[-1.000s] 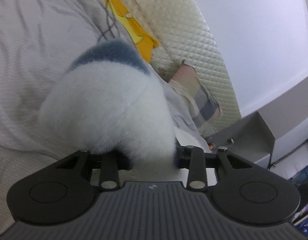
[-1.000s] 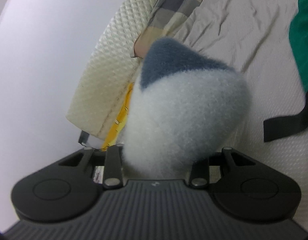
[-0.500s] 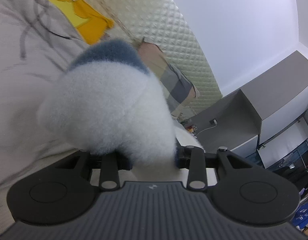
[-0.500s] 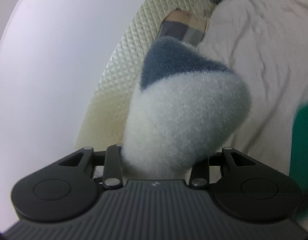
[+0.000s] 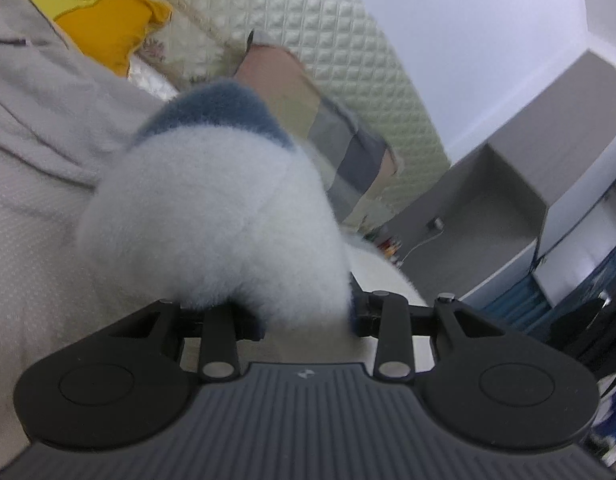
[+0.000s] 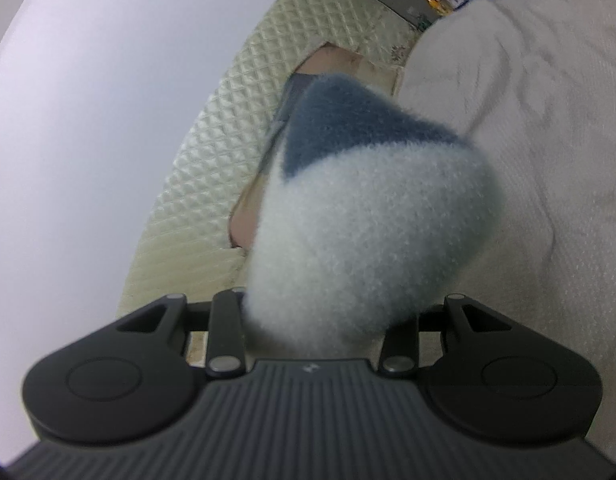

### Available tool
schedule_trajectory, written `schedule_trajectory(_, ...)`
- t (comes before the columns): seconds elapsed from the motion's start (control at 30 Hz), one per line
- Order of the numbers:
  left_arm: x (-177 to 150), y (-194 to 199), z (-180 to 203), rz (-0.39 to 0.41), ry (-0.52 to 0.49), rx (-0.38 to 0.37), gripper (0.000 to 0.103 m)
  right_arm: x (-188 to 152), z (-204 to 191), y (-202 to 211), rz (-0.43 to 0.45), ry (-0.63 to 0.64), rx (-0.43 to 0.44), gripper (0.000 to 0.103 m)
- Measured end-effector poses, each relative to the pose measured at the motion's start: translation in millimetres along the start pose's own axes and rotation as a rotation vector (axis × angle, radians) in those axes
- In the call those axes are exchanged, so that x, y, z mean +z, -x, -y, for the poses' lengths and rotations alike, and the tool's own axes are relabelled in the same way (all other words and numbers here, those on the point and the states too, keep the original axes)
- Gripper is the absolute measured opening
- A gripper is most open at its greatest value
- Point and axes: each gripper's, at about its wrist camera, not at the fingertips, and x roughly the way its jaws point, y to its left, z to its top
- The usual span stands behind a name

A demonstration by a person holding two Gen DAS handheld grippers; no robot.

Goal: Fold large clothes

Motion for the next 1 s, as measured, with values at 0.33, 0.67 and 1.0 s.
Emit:
schedule_trajectory(0.33,-48.5,-21.9,-90.9,-0.032,-0.019,-0.005,0.045,-67.1,85.4,-4.9,-0.056,-0.051,-0.064,0.049)
schedule_trajectory(0.67,-47.6,4.7,-66.7,-0.078,-0.068,0.070,0.063,-69.5,88.4,3.0,-0.087,-0.137,-0.119,0.055)
schedule_trajectory(1.0,-27.9,110.9,9.8,-0.053,-0.286,0.191,0.067,-75.0,39.4,92.6,-0.058,0.024,-0.254,0.060)
